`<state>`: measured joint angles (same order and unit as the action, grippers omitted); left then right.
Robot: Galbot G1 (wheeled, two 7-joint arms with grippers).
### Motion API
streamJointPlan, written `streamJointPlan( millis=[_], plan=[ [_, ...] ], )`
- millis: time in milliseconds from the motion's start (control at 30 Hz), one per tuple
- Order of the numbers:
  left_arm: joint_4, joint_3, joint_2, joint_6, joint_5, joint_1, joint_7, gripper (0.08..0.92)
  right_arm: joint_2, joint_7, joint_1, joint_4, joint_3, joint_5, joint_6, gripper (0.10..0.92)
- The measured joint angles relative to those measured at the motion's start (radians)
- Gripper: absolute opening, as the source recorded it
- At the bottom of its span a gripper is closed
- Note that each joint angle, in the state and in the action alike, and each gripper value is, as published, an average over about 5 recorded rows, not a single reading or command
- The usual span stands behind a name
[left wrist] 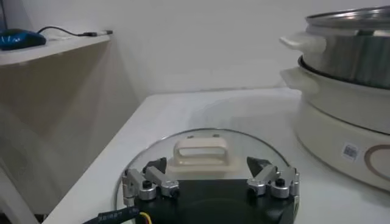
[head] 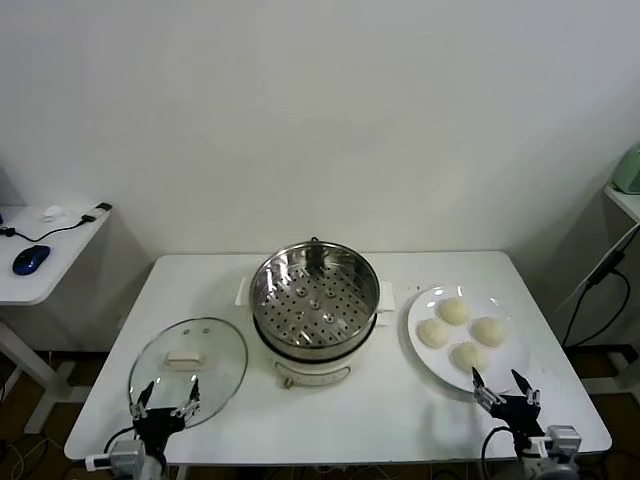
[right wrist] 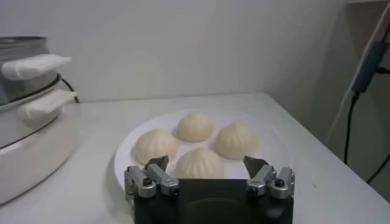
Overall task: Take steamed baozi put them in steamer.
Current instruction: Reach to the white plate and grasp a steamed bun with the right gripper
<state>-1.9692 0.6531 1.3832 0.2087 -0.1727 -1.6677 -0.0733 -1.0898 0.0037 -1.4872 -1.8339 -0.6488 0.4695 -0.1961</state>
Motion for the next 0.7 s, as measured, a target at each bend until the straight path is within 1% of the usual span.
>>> streamJointPlan(
  millis=[67,200,333,500,700],
  plan=[
    [-0.002,0.000,-0.002,0.000,-0.002,0.001,0.001,0.823,0.019,-0.006,0.037,0.015,0.010,0.000,-0.012,0.823],
    [-0.007,-0.001,-0.009,0.001,-0.010,0.005,0.002,0.823,0.106,-0.042,0.204,0.088,0.071,-0.003,-0.059,0.823],
    [-0.011,0.000,-0.016,0.001,-0.018,0.010,0.003,0.823,0.214,-0.129,0.396,0.186,0.187,-0.027,-0.100,0.823],
    [-0.012,0.004,-0.025,0.000,-0.027,0.017,0.006,0.823,0.362,-0.344,0.664,0.316,0.426,-0.086,-0.100,0.823],
    [-0.009,0.007,-0.033,-0.002,-0.035,0.023,0.012,0.823,0.468,-0.682,1.040,0.480,0.812,-0.165,0.006,0.823]
  ],
)
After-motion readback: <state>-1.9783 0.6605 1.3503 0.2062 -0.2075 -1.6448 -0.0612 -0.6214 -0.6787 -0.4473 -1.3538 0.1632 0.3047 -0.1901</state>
